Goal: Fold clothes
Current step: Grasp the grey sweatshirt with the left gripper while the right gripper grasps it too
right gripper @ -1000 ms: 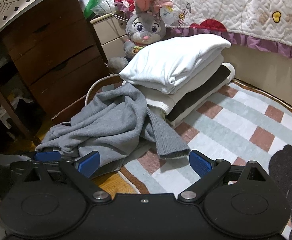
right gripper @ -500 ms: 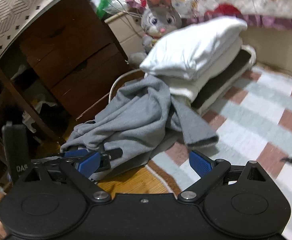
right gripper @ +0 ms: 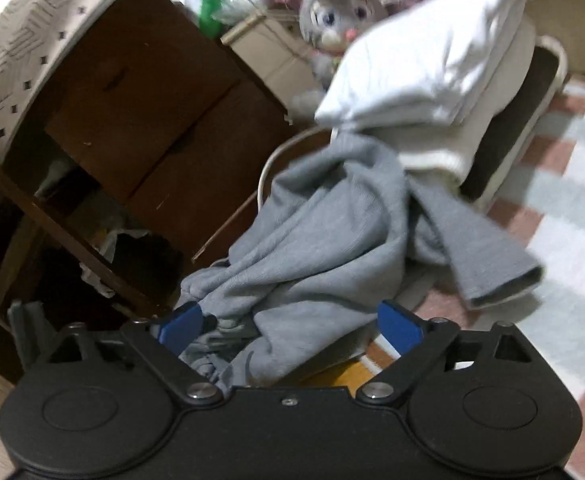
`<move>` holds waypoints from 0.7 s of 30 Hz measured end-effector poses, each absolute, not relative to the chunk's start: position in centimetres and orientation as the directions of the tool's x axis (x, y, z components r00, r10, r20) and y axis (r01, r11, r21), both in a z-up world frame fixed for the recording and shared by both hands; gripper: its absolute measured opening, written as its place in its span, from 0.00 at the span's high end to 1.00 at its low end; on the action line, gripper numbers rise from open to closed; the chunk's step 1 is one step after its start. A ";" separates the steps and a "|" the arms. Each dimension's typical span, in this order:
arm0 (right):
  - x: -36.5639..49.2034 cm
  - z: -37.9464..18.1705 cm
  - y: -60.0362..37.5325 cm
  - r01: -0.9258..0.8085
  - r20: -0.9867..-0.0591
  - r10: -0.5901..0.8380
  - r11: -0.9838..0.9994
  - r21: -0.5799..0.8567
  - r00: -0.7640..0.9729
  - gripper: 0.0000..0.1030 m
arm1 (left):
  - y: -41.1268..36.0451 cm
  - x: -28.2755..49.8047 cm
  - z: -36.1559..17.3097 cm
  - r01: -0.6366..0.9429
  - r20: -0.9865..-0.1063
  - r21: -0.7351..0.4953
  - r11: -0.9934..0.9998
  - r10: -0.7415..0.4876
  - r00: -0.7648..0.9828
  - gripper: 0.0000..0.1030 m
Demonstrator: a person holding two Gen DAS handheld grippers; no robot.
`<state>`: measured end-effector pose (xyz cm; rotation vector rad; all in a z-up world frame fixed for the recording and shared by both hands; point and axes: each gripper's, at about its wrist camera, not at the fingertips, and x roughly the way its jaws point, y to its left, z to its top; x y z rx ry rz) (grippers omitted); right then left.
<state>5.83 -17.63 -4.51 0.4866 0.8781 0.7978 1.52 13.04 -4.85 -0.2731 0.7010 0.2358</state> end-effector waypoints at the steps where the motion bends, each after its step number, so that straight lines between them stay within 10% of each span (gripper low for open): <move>1: 6.6 -5.0 -17.1 -0.387 -0.496 0.782 0.620 0.683 0.377 0.06 | 13.7 2.2 -4.9 -0.310 -0.640 -0.140 0.940 0.153 0.753 0.47; 6: 10.8 -7.5 -14.5 -0.259 -0.547 0.751 0.649 0.715 0.370 0.06 | 17.1 6.2 -5.1 -0.345 -0.616 -0.024 0.938 0.258 0.745 0.43; 10: 13.3 -9.5 -13.3 -0.152 -0.589 0.717 0.673 0.724 0.373 0.06 | 19.5 8.2 -5.8 -0.256 -0.690 -0.129 0.958 0.099 0.717 0.36; 15: 14.7 -12.0 -12.4 -0.072 -0.593 0.700 0.668 0.740 0.397 0.06 | 20.0 10.0 -8.9 -0.053 -0.741 -0.279 0.959 -0.180 0.648 0.00; 21: 15.4 -15.6 -9.9 0.033 -0.619 0.668 0.668 0.743 0.413 0.04 | 17.2 12.2 -12.1 -0.010 -0.710 -0.034 0.999 -0.017 0.704 0.12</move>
